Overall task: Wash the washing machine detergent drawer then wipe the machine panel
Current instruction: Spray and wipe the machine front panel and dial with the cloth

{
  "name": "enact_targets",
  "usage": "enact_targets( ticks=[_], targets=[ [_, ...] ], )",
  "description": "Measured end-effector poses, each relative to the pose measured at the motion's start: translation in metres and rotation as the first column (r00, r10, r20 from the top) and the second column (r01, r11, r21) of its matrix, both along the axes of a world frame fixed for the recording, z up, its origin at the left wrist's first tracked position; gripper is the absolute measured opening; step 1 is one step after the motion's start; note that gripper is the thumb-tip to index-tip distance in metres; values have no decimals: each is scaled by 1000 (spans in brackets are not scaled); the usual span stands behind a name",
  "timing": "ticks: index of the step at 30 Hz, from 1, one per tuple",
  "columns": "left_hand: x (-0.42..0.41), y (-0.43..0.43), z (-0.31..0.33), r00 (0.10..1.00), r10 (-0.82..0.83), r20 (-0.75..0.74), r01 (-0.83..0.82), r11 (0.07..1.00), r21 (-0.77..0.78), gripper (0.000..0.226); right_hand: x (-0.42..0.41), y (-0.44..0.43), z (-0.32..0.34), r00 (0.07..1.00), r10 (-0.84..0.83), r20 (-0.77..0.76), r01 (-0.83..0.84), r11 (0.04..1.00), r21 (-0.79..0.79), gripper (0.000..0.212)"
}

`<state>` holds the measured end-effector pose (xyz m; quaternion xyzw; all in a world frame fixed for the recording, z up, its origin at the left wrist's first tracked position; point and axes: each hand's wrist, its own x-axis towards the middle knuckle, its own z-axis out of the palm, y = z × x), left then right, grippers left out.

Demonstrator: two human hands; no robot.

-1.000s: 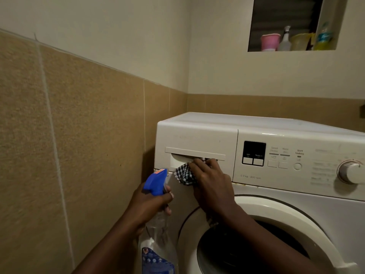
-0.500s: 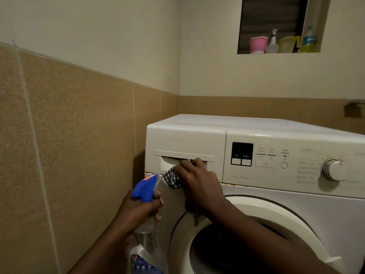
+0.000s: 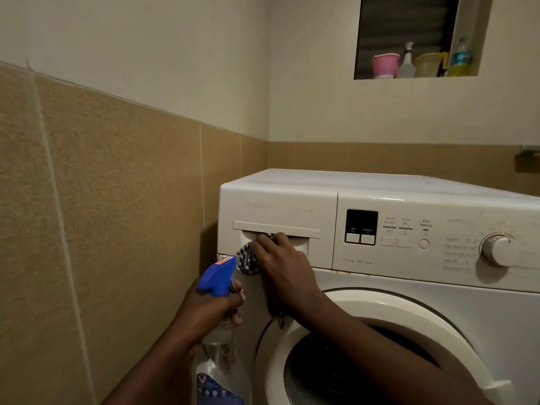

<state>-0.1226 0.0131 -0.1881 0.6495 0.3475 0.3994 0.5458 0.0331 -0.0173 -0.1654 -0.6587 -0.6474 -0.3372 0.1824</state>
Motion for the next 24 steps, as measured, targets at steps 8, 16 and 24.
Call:
enact_targets(
  ticks=[8, 16, 24],
  targets=[
    [-1, 1, -3, 1000, 6, 15, -6, 1000, -6, 13, 20, -19, 1, 999, -1, 37, 1, 1000, -7, 40],
    [1, -4, -5, 1000, -11, 14, 12, 1000, -19, 13, 35, -46, -11, 996, -79, 35, 79, 997, 5, 36],
    [7, -7, -7, 999, -33, 15, 33, 999, 30, 13, 33, -27, -5, 997, 65, 38, -66, 998, 20, 37]
  ],
)
